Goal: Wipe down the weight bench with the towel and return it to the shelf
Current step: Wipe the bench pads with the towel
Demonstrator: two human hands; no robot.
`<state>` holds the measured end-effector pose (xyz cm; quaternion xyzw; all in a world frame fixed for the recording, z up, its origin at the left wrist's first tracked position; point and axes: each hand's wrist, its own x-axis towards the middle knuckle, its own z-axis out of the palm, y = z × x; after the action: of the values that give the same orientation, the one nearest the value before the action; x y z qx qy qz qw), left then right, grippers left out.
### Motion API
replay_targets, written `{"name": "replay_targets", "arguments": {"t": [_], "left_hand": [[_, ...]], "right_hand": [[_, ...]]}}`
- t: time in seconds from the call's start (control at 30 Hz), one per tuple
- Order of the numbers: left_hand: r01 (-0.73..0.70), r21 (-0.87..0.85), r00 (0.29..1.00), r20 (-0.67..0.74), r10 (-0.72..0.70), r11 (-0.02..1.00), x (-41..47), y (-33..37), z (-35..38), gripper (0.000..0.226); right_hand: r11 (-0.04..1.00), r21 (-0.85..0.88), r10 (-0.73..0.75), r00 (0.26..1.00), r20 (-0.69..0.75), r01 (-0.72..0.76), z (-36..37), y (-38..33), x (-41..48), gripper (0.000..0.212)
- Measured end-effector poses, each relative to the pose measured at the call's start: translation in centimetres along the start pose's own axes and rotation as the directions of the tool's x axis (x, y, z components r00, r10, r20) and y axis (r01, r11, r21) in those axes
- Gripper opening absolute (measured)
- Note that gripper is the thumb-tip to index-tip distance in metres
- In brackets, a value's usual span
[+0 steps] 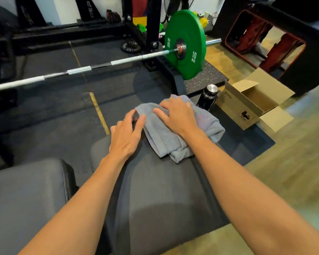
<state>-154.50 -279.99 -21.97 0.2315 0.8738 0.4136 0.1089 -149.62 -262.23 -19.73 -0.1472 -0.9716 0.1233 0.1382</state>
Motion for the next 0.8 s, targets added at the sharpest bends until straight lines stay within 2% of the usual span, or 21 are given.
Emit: {"name": "replay_targets", "arguments": {"t": [0.1, 0.2, 0.27, 0.3, 0.37, 0.4, 0.43, 0.47, 0.53, 0.57, 0.6, 0.7, 0.73, 0.8], "left_hand": [[0.047, 0.027, 0.999, -0.004, -0.047, 0.999, -0.3, 1.4, -0.4, 0.063], [-0.069, 0.088, 0.997, -0.038, 0.072, 0.994, -2.1, 3.6, 0.5, 0.05], [-0.078, 0.011, 0.995, 0.061, 0.078, 0.997, -3.6, 5.2, 1.5, 0.053], [-0.054, 0.001, 0.991, 0.126, 0.054, 0.999, -4.1, 5.8, 1.9, 0.058], [0.035, 0.012, 0.981, 0.192, -0.037, 0.999, -4.4, 6.6, 1.8, 0.071], [0.091, 0.019, 0.974, 0.208, -0.093, 0.996, -4.3, 6.7, 1.3, 0.078], [0.129, 0.047, 0.964, 0.226, -0.137, 0.99, -4.1, 6.7, 0.9, 0.083], [0.148, 0.091, 0.955, 0.247, -0.167, 0.985, -3.9, 6.8, 0.7, 0.08], [0.16, 0.156, 0.943, 0.269, -0.198, 0.975, -3.6, 7.2, 0.7, 0.06], [0.167, 0.15, 0.942, 0.268, -0.202, 0.975, -3.6, 7.5, 0.8, 0.057], [0.171, 0.12, 0.942, 0.271, -0.197, 0.978, -3.5, 7.9, 1.0, 0.055], [0.198, 0.042, 0.919, 0.339, -0.2, 0.979, -3.5, 8.6, 0.7, 0.035], [0.21, 0.021, 0.915, 0.348, -0.204, 0.978, -3.3, 8.8, 0.3, 0.028], [0.186, -0.079, 0.948, 0.278, -0.158, 0.979, -2.8, 9.4, -1.4, 0.021]], "right_hand": [[0.996, 0.01, 0.091, 0.995, -0.034, -0.091, -2.1, 2.0, -6.9, 0.034], [0.975, -0.019, 0.22, 0.974, -0.045, -0.221, -3.6, 1.9, -11.8, 0.031], [0.96, 0.006, 0.281, 0.959, -0.033, -0.281, -3.4, -0.2, -12.3, 0.025], [0.955, 0.05, 0.295, 0.955, -0.023, -0.294, -3.1, -1.4, -12.1, 0.021], [0.913, 0.252, 0.336, 0.942, -0.013, -0.322, -3.4, -2.6, -11.3, 0.018], [0.863, 0.351, 0.39, 0.921, -0.006, -0.363, -3.9, -2.4, -10.8, 0.019], [0.829, 0.372, 0.454, 0.891, -0.012, -0.417, -4.5, -1.7, -10.3, 0.022], [0.814, 0.306, 0.521, 0.854, -0.005, -0.494, -5.2, -0.7, -10.0, 0.028], [0.74, 0.113, 0.651, 0.748, 0.125, -0.663, -6.1, 1.2, -9.5, 0.052], [0.702, 0.068, 0.688, 0.699, 0.193, -0.709, -6.3, 1.6, -9.4, 0.06], [0.684, 0.068, 0.697, 0.678, 0.233, -0.727, -6.3, 1.6, -9.3, 0.061], [0.735, 0.218, 0.605, 0.766, 0.216, -0.642, -6.8, 1.0, -8.2, 0.024], [0.755, 0.282, 0.563, 0.805, 0.186, -0.593, -7.4, 0.7, -7.7, 0.028], [0.8, 0.388, 0.47, 0.88, 0.07, -0.458, -9.2, -0.1, -6.6, 0.032]]}}
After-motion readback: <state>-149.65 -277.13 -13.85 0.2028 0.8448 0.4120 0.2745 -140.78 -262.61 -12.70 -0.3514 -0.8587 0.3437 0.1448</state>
